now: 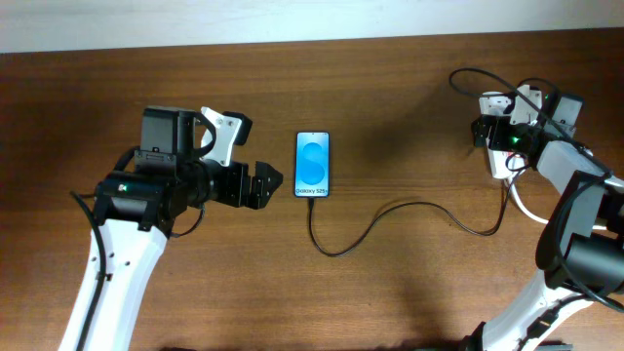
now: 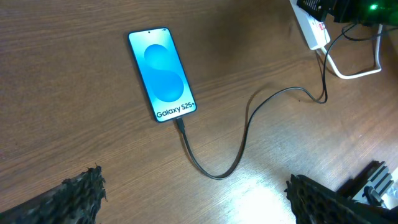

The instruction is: Plug charger to phone and switch on socket

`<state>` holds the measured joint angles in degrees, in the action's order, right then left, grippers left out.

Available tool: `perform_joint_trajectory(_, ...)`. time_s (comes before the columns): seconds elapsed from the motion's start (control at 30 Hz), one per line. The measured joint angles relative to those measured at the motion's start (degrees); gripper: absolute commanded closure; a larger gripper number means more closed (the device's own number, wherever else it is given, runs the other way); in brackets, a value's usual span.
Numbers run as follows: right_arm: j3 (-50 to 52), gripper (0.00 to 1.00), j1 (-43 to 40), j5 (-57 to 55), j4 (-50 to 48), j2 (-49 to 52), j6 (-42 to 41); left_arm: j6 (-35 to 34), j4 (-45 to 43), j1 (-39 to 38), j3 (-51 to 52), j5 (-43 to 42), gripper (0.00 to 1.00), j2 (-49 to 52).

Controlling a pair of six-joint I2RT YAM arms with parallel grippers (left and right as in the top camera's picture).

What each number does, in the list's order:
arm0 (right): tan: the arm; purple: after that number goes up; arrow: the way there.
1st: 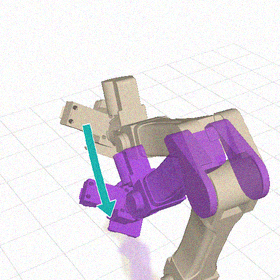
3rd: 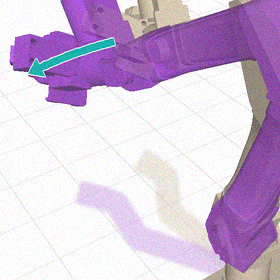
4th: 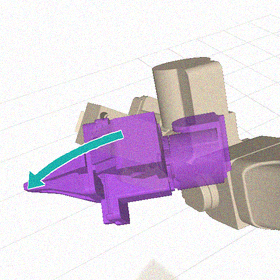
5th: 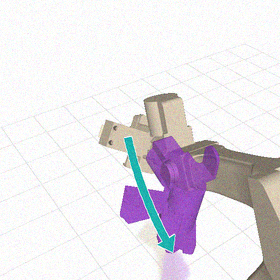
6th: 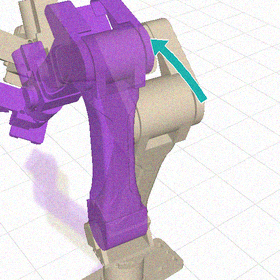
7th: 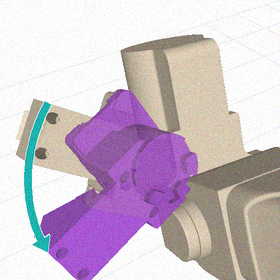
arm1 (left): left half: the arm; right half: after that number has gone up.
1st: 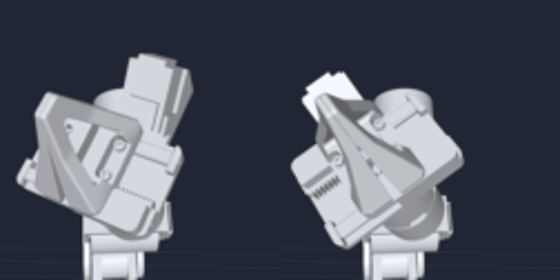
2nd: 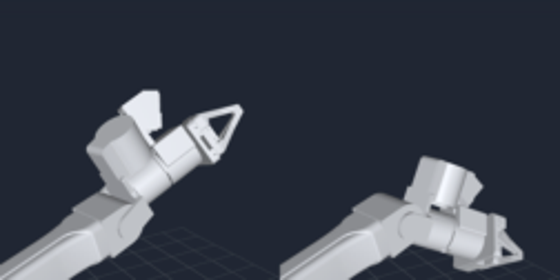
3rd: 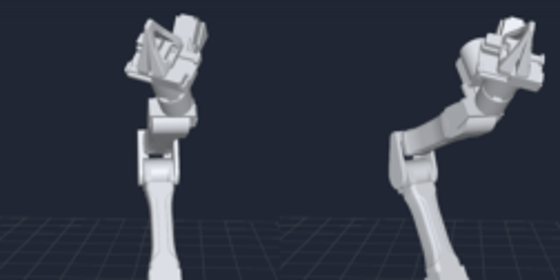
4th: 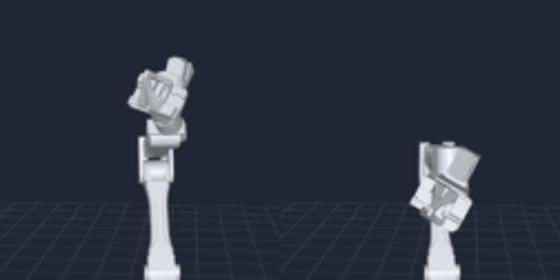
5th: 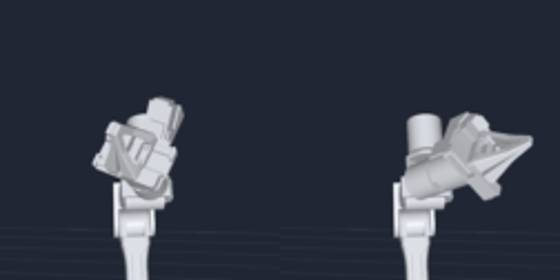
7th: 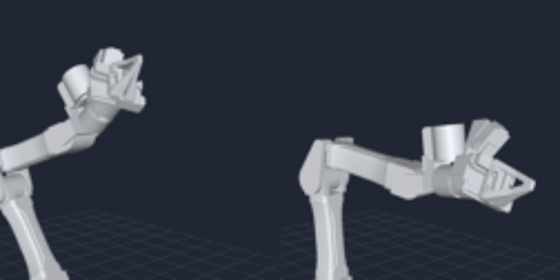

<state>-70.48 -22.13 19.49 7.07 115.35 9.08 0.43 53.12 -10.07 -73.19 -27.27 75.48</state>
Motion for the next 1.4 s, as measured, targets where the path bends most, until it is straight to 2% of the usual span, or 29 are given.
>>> perform_joint_trajectory(1.07,-0.9,0.02,4.2,-6.4,5.8,-1.5,-1.6,0.0,0.0,0.0,0.0,0.0,0.01,0.0)
perform_joint_trajectory(1.4,-5.0,0.02,1.8,-7.9,11.3,-1.5,-1.9,0.0,0.0,0.0,0.0,0.0,0.01,0.0)
